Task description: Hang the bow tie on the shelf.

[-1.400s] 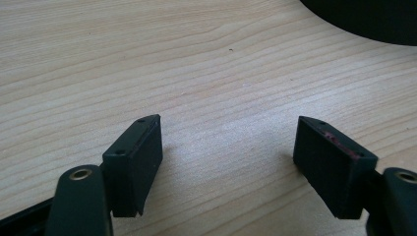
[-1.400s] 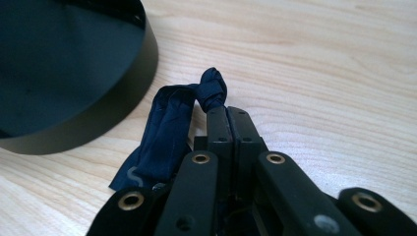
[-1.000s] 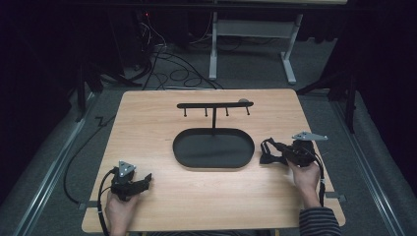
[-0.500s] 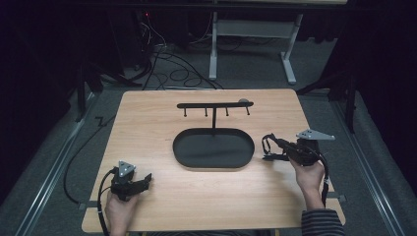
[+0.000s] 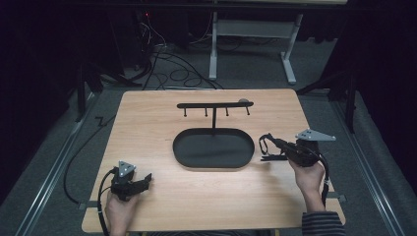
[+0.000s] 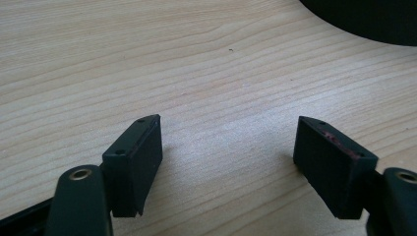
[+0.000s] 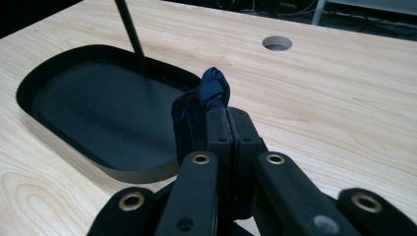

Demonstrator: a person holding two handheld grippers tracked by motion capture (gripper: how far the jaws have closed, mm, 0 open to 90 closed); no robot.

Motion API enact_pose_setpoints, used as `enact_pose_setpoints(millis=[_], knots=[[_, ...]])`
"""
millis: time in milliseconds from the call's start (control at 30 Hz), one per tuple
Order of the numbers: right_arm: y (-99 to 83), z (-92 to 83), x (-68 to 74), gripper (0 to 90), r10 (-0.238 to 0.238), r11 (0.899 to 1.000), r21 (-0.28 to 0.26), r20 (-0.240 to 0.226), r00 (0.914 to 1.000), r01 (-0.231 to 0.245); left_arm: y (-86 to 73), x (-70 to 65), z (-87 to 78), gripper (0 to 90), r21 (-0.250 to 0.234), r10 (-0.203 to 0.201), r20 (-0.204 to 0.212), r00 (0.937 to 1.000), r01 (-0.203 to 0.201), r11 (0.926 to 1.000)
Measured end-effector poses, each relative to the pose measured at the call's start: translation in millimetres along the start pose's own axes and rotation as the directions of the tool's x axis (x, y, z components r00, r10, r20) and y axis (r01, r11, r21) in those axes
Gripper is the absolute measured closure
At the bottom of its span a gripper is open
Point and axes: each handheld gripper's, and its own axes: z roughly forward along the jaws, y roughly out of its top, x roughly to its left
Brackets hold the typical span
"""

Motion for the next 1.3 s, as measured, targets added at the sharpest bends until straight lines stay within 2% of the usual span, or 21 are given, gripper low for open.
enact_pose_setpoints(millis=[500, 1300], knots=[[10.5, -2.6, 15.7, 90.0, -0.027, 0.999, -0.019, -0.05, 0.9984, 0.026, 0.0, 0.5, -0.3, 27.2, 0.001, -0.002, 0.003, 1.0, 0.002, 1.0], [27.1, 6.2, 36.3, 90.0, -0.067, 0.997, -0.038, -0.116, 0.991, 0.063, -0.1, 0.9, -0.4, 27.2, 0.001, -0.002, 0.006, 1.0, 0.002, 1.0]])
